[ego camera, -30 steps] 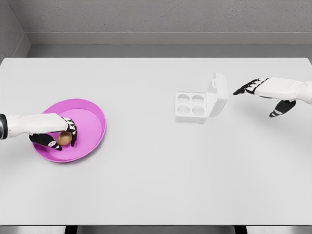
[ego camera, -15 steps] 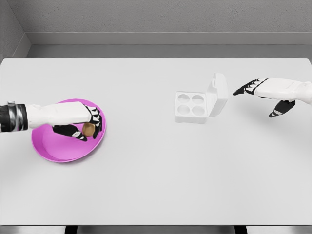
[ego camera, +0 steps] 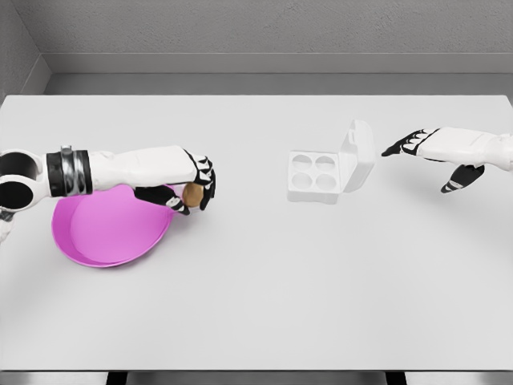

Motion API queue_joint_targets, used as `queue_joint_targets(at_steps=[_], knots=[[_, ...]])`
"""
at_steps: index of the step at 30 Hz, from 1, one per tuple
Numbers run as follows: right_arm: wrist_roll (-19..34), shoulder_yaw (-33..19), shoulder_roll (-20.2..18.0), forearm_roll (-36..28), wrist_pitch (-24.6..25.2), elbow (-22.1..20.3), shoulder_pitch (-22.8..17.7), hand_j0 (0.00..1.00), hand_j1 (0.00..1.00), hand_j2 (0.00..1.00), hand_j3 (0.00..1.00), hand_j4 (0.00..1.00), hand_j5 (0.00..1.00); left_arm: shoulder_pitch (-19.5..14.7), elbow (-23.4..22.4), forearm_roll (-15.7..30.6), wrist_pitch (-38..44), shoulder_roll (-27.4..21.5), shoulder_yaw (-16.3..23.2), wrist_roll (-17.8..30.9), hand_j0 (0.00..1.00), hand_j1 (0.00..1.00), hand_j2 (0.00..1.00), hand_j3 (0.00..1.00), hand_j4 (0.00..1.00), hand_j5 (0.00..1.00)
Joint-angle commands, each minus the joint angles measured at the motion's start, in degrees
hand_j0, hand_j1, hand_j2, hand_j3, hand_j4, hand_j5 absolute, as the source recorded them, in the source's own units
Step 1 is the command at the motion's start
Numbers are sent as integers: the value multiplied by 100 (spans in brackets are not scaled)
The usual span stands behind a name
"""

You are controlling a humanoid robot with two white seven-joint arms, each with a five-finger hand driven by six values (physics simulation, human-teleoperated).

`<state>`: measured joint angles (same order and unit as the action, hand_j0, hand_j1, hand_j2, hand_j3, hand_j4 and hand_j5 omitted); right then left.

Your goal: Pack egg into the box and close the box lid

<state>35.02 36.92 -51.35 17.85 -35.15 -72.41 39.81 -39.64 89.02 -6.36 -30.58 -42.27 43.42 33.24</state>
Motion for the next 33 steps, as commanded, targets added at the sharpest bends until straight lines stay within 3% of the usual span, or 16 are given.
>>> queue_joint_targets(at_steps=[1,17,33], knots=[[-2,8,-6,-36,15,-1,0,100,100,100,100,100,100,0,-60,30,17,210,8,-2,31,31,31,31,31,31],[-2,17,3,-27,15,-1,0,100,100,100,100,100,100,-431,-658,-181,8,1300,52,147,31,31,31,31,31,31],[-2,17,73,-27,15,43,-9,100,100,100,100,100,100,-615,-1009,-339,-27,1766,52,176,31,31,31,31,31,31]])
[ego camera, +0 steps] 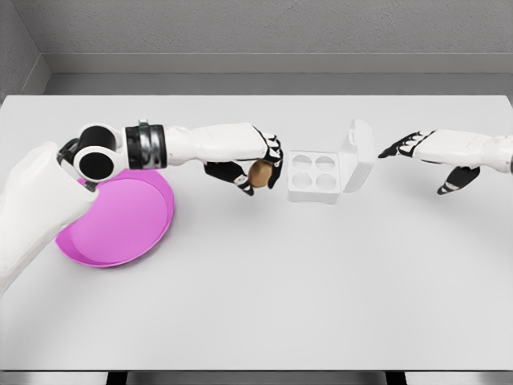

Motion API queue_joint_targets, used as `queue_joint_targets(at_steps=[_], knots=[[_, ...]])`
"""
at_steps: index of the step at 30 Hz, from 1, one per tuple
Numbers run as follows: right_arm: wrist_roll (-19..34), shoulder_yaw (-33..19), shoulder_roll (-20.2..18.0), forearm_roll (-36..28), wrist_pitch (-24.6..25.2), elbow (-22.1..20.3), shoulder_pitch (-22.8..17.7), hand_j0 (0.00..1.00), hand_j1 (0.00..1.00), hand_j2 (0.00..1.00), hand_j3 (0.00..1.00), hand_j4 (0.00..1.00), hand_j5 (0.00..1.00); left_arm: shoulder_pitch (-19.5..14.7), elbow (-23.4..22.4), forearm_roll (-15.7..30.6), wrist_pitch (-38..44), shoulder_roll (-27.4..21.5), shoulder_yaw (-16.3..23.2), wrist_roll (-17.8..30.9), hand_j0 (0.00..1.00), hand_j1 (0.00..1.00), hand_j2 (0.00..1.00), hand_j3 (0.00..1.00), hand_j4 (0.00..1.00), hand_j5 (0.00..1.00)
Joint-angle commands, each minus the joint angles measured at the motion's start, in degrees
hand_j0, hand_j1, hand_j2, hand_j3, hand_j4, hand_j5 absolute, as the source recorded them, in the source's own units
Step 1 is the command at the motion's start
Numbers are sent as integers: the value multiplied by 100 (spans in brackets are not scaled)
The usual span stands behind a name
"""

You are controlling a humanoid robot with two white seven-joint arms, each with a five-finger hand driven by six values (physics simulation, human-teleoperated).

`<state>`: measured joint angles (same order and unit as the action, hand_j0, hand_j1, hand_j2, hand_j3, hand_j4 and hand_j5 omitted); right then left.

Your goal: Pack egg into the box and close the box lid

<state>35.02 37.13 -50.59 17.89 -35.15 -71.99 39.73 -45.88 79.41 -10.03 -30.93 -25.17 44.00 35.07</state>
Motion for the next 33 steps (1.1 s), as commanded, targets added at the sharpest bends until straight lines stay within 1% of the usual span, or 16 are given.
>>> queue_joint_targets(at_steps=[1,7,10,14,19,20,22,26,29,32,33], knots=[[-2,-4,-4,-31,15,1,0,100,100,100,100,100,100,0,-48,28,8,64,-6,-7,31,31,31,31,31,31],[-2,5,-4,-31,15,1,9,100,100,100,100,100,100,-53,-232,-78,8,407,-6,-7,31,31,31,31,31,31],[-2,5,-4,-31,15,1,9,100,100,100,100,100,100,-105,-250,-104,8,469,-6,-7,31,31,31,31,31,31],[-2,5,-4,-22,15,1,9,100,100,100,100,100,100,-202,-452,-113,-1,601,-6,-7,31,31,31,31,31,31],[-2,14,-4,-22,15,1,9,100,100,100,100,100,100,-220,-558,-113,-10,768,-23,-7,31,31,31,31,31,31],[-2,5,-4,-22,15,10,9,100,100,100,100,100,100,-281,-610,-157,-10,776,-23,-7,31,31,31,31,31,31],[-2,13,-4,-31,15,10,18,100,100,100,100,100,100,-308,-856,-227,-10,935,-58,-7,31,31,31,31,31,31],[-2,5,-4,-31,15,1,18,100,100,100,100,100,100,-396,-1024,-236,-10,1093,-58,-7,31,31,31,31,31,31],[-2,5,-4,-31,15,1,18,100,100,100,100,100,100,-510,-1296,-289,-19,1225,-58,-7,32,32,32,32,32,32],[-2,5,-4,-31,15,10,18,100,100,100,100,100,100,-536,-1515,-350,-106,1409,-67,-7,32,32,32,32,32,32],[-2,5,-4,-31,15,1,18,100,100,100,100,100,100,-606,-1630,-350,-133,1435,-67,-7,32,32,32,32,32,32]])
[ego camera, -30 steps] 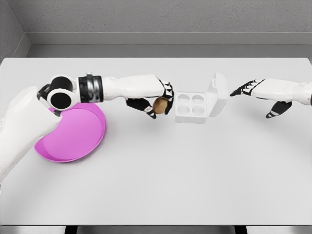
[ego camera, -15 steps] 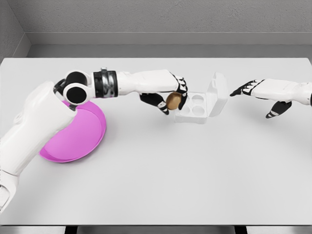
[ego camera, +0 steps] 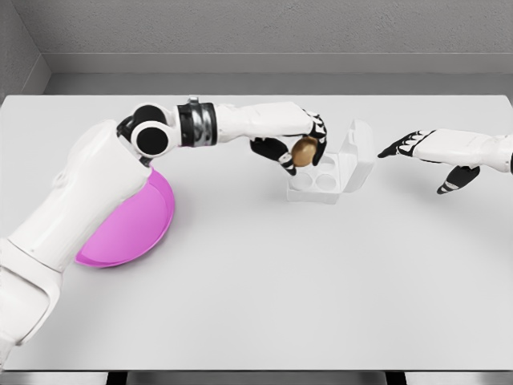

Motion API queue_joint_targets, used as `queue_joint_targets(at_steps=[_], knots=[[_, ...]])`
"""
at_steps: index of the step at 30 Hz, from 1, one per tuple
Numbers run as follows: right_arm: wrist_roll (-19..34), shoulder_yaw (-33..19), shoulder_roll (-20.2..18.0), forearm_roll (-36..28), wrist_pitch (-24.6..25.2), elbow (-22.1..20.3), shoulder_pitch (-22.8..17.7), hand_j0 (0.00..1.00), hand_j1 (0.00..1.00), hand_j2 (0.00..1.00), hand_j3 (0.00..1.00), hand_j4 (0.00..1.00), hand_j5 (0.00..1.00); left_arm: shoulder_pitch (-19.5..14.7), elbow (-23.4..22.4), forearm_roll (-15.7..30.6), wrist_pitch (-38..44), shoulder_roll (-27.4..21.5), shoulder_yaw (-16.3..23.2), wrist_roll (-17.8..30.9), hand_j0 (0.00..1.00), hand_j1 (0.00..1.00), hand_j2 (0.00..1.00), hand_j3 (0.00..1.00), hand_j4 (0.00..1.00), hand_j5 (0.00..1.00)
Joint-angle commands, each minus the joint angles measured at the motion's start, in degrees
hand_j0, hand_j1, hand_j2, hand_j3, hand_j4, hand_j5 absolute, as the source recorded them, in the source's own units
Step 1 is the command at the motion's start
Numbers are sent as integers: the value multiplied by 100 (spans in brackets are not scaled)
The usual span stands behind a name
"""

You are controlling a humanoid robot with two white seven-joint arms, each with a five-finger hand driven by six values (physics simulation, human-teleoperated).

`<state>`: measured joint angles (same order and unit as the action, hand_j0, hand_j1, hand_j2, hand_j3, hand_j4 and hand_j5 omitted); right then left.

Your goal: Pack egg into the box and close the box lid

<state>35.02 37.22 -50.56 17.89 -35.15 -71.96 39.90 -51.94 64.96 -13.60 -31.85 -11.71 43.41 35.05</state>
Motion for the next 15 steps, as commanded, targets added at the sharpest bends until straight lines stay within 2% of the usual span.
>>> queue_joint_targets(at_steps=[1,7,15], knots=[[-2,-4,-6,-31,15,-3,0,100,100,100,100,100,100,0,-317,7,-58,196,-8,-5,32,32,32,32,32,32],[-2,-4,-6,-31,15,-3,0,100,100,100,100,100,100,-114,-643,7,-58,372,-26,-236,33,33,33,33,33,33],[-2,-4,-6,-22,15,-3,0,100,100,100,100,100,100,-290,-1161,7,-58,521,-26,-1000,33,33,33,33,33,33]])
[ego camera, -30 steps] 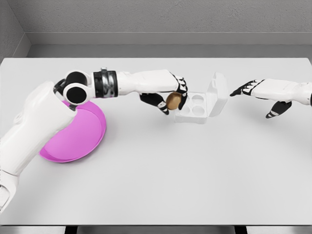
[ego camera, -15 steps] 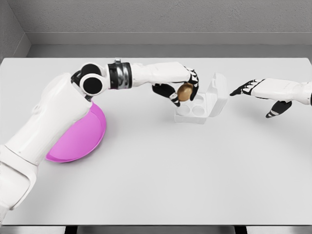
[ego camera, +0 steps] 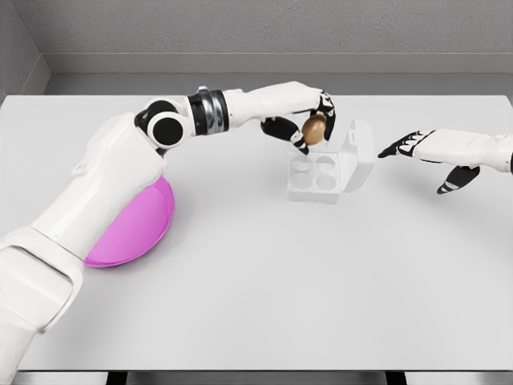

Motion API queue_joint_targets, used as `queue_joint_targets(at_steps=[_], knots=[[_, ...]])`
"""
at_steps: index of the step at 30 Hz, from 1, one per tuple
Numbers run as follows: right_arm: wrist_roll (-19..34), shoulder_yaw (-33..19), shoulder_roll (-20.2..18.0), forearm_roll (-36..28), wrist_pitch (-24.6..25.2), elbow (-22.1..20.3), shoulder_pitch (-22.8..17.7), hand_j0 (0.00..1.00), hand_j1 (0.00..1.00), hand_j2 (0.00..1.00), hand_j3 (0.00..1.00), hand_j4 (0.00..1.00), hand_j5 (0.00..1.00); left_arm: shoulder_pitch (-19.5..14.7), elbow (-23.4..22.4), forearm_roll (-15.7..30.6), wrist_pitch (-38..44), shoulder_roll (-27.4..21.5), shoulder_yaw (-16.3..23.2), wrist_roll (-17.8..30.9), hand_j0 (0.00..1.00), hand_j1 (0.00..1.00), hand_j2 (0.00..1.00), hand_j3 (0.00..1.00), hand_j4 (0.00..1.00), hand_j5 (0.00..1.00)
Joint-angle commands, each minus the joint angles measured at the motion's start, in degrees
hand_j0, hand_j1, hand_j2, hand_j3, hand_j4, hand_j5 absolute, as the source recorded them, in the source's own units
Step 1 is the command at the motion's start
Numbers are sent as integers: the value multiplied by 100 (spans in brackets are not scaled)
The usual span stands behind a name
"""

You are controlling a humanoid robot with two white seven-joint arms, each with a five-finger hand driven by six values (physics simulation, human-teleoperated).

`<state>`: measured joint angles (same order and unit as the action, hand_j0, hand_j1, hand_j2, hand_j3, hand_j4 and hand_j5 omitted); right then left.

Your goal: Pack egg into the box and close the box lid

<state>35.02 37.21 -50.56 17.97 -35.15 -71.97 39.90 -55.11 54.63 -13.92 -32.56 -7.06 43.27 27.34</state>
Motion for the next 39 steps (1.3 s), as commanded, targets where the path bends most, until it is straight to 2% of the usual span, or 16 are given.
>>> queue_joint_targets(at_steps=[1,4,6,11,17,39], knots=[[-2,-4,-6,-31,15,-1,0,100,100,100,100,100,100,-18,-190,38,13,73,-11,-299,33,33,33,33,33,33],[-2,-4,-6,-31,15,-1,0,100,100,100,100,100,100,-70,-462,-32,22,266,-3,-405,33,33,33,33,33,33],[-2,-4,-6,-31,15,-1,0,100,100,100,100,100,100,-79,-629,-199,22,363,6,-774,33,33,33,33,33,33],[-2,5,-6,-31,15,-10,0,100,100,100,100,100,100,-88,-1130,-208,13,618,41,-827,34,34,34,34,34,34],[-2,5,-6,-31,15,-10,0,100,100,100,100,100,100,-97,-1280,-261,13,706,68,-827,35,35,35,35,35,35],[-2,93,37,-22,15,-72,0,100,100,100,100,100,100,-97,-1280,-278,-40,706,24,-827,39,39,39,39,39,39]])
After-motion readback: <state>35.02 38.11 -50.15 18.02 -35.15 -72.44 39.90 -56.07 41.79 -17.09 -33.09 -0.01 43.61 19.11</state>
